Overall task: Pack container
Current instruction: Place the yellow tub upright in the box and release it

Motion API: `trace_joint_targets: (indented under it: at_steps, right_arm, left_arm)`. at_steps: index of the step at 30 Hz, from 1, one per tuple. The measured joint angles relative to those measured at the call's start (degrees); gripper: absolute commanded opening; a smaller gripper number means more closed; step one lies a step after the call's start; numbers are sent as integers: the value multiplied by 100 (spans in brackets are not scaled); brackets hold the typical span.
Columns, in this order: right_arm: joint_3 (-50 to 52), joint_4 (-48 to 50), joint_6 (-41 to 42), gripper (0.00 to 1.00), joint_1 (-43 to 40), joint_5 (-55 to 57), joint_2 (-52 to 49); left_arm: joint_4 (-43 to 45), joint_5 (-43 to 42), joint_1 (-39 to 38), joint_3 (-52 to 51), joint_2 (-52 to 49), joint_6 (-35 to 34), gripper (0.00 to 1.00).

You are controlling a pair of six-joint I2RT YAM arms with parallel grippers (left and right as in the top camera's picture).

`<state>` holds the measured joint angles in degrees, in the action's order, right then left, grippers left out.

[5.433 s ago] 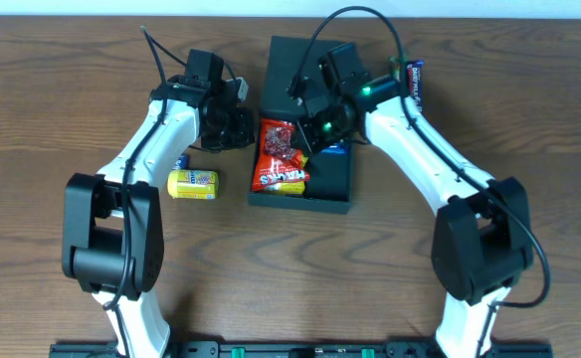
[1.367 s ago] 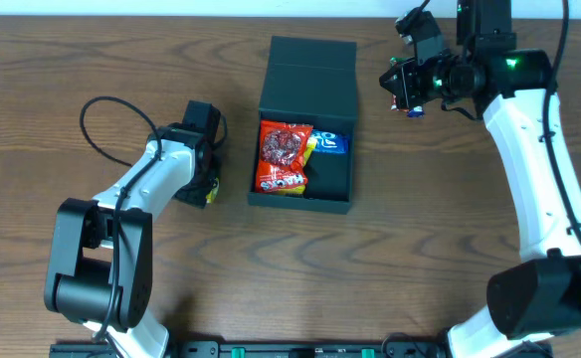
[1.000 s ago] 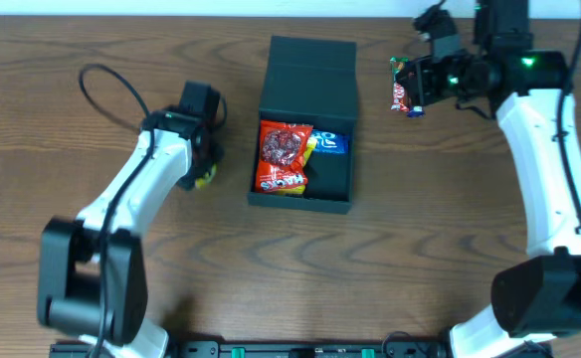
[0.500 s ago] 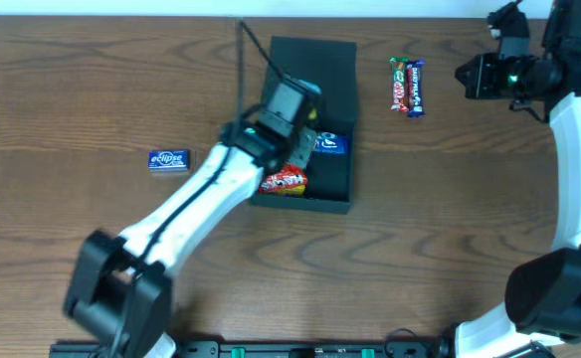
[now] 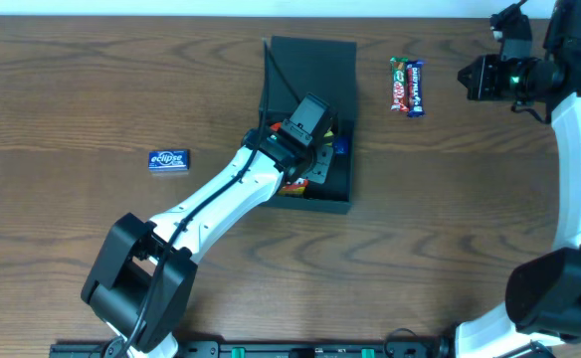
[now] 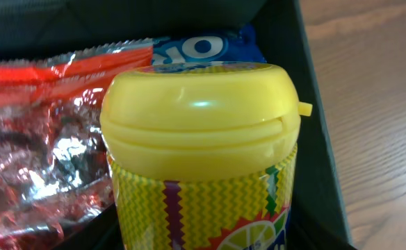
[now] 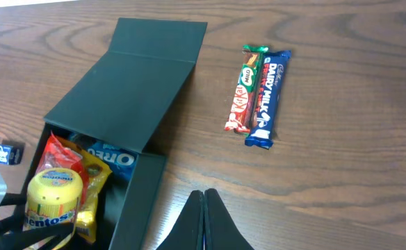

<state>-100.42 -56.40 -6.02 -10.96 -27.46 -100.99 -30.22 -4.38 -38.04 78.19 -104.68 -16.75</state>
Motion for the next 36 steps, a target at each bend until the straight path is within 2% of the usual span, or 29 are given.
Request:
trace_joint_targets:
  at_steps: [6,15,17,18,19,20,21,22,25,32,36]
  right_arm:
    - [0,-105,0,2,0,7,0]
    - [0,-122,0,2,0,28,0]
    - [0,-122,0,2,0,28,0]
    - [0,-122,0,2,0,31,0]
    - [0,-122,0,2,0,31,0]
    - [0,-122,0,2,0,31,0]
    - [0,-122,0,1,0,31,0]
    - [0,-122,0,1,0,31,0]
    - [0,-122,0,2,0,31,0]
    - [0,-138,0,1,0,31,0]
    - [0,-153,0,1,0,31,0]
  left_arm:
    - [2,-149,-7,0,-2,-625,6]
    - [-26,-293,-190,0,-162,-791,7]
    - [-79,-299,-192,0,-162,-800,49]
    - [-85,-299,-192,0,-162,-813,54]
    - [-85,-297,-192,0,-162,-815,54]
    - [-85,-297,-192,0,-162,-835,60]
    - [-85,-297,-192,0,-162,-837,72]
    - [-83,-297,-190,0,-162,-826,77]
    - [-81,-297,-186,4,-162,-846,87]
    - [-98,-258,-181,273,-162,-529,90]
    - [-424,470,-170,767,-122,-127,94]
